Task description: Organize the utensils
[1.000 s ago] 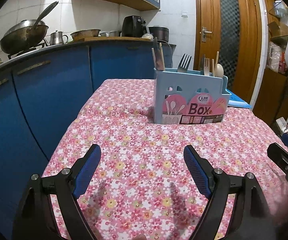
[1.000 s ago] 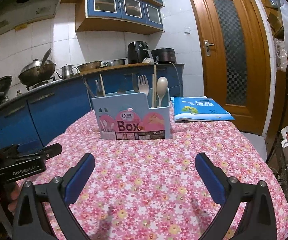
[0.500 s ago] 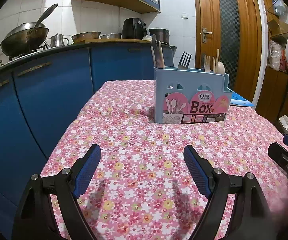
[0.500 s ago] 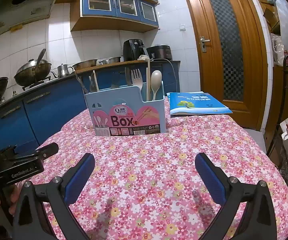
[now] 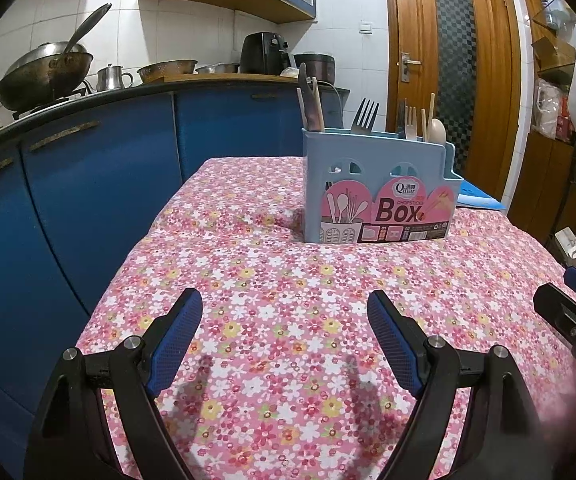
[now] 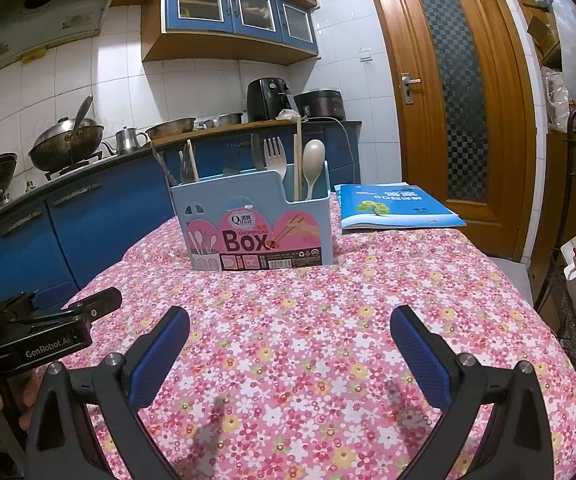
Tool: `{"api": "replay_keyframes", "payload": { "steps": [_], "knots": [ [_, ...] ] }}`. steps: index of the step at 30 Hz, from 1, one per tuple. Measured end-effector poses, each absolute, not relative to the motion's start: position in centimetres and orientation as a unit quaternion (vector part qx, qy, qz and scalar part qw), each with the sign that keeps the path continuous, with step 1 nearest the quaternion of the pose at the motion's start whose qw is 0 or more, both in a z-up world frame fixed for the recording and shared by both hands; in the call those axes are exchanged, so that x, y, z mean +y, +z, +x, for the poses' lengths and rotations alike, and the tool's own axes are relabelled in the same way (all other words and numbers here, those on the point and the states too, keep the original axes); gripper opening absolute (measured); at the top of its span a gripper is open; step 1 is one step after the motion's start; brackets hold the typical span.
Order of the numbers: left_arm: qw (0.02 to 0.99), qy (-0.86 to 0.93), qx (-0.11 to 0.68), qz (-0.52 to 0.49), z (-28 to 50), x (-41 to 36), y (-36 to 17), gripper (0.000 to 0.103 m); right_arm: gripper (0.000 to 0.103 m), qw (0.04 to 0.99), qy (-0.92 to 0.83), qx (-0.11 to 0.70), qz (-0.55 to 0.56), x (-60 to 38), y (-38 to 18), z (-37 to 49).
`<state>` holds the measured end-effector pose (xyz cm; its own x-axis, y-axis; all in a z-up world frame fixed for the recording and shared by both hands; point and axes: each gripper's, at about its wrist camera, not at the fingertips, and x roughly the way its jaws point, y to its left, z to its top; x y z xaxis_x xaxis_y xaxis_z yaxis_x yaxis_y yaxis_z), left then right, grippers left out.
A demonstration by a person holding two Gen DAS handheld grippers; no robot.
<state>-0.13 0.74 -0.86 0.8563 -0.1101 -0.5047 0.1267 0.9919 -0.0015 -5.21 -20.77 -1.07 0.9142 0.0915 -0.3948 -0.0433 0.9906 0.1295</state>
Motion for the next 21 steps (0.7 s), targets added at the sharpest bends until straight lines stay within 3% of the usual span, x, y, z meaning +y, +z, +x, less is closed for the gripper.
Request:
{"api": "replay_keyframes", "payload": {
  "steps": [21],
  "knots": [
    [0.963, -0.061, 0.261, 0.014, -0.13, 0.71, -0.87, 0.086, 0.102, 0.976, 0.035, 0.205, 0.060, -20.70, -1.14, -5.23]
  ]
}}
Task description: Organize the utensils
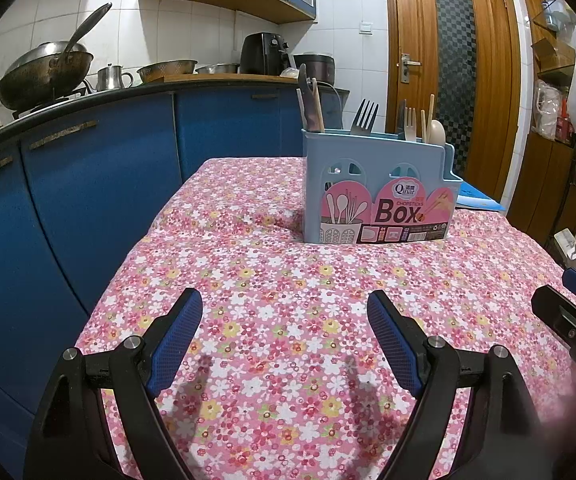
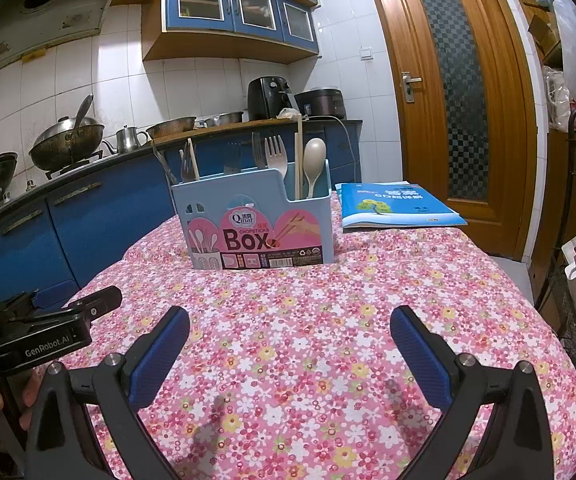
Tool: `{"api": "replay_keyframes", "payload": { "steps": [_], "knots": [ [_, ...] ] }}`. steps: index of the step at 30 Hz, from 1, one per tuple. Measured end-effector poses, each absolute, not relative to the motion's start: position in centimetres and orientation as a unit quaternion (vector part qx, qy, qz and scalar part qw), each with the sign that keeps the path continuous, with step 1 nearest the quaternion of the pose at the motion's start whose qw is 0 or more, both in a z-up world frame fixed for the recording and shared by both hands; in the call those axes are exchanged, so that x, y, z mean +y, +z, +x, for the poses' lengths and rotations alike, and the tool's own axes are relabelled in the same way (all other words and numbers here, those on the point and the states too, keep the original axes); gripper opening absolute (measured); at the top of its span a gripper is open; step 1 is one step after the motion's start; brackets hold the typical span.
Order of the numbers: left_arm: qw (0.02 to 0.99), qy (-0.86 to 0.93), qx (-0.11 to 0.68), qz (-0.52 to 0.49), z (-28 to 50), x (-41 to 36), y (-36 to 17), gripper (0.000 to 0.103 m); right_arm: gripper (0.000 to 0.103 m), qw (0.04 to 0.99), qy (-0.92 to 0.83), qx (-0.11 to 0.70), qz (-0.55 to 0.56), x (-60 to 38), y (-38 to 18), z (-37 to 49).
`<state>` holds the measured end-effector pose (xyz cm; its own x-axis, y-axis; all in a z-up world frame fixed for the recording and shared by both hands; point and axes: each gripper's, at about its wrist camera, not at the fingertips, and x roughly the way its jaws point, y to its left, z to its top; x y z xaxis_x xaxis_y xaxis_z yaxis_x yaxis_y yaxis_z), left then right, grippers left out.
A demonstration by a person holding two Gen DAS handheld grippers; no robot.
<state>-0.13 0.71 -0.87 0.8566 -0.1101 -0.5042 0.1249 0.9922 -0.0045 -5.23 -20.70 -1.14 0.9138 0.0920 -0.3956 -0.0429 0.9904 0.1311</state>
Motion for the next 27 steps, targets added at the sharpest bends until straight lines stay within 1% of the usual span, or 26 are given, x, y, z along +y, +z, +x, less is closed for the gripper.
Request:
{"api": "replay_keyframes", "payload": {
  "steps": [27],
  "knots": [
    [0.963, -0.060, 0.261, 0.011, -0.20, 0.74, -0.86, 0.086, 0.102, 0.976, 0.034, 0.205, 0.060, -20.67, -1.09, -5.24]
  ]
}}
